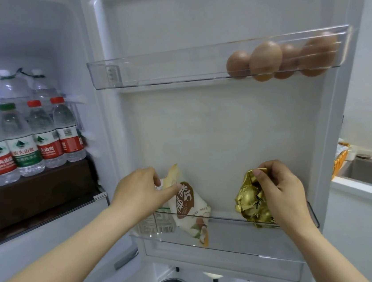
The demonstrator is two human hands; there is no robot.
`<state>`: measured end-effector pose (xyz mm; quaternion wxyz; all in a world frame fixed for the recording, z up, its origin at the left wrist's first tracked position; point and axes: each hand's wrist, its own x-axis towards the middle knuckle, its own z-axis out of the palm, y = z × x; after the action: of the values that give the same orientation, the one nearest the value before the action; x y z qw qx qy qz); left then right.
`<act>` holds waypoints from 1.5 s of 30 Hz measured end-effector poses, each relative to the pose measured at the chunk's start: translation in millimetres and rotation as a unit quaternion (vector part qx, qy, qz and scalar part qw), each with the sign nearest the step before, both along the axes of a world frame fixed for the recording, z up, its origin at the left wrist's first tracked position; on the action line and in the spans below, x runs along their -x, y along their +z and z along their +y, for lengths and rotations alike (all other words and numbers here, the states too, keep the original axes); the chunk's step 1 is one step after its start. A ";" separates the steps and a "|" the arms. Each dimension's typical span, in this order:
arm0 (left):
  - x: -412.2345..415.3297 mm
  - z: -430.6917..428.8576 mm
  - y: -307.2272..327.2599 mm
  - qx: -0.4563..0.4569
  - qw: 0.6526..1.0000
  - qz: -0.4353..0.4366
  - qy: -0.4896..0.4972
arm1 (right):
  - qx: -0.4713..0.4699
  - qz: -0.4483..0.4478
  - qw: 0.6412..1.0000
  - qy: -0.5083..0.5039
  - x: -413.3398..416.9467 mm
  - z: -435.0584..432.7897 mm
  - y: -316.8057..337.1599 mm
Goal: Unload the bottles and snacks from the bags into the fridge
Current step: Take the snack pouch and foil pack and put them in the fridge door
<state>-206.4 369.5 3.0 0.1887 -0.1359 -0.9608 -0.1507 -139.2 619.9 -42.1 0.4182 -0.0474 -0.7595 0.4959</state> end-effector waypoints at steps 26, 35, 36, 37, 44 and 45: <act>8.3 28.8 13.4 -0.136 0.986 0.009 -0.098 | -0.002 -0.010 1.000 0.002 1.5 2.6 -1.3; 19.5 -5.7 -12.4 -0.110 0.992 -0.014 -0.064 | -0.002 -0.006 1.000 0.009 2.2 0.1 1.1; 20.8 -9.3 -15.5 -0.117 0.991 -0.022 -0.063 | -0.003 -0.007 1.000 0.009 2.3 -0.2 1.1; 19.9 -11.4 -15.5 -0.132 0.989 -0.022 -0.063 | -0.005 -0.008 1.000 0.009 2.4 -0.2 0.9; 23.0 -35.8 -11.9 -0.057 0.993 -0.056 -0.085 | -0.016 -0.023 0.999 0.018 1.2 -2.1 0.3; 26.4 -38.6 -12.4 -0.029 0.993 -0.070 -0.094 | -0.016 -0.025 0.999 0.018 1.1 -2.7 0.4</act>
<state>-232.8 330.9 -9.4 0.1095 -0.2094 -0.9499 -0.2045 -140.3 617.3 -41.8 0.3907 -0.0390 -0.7783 0.4900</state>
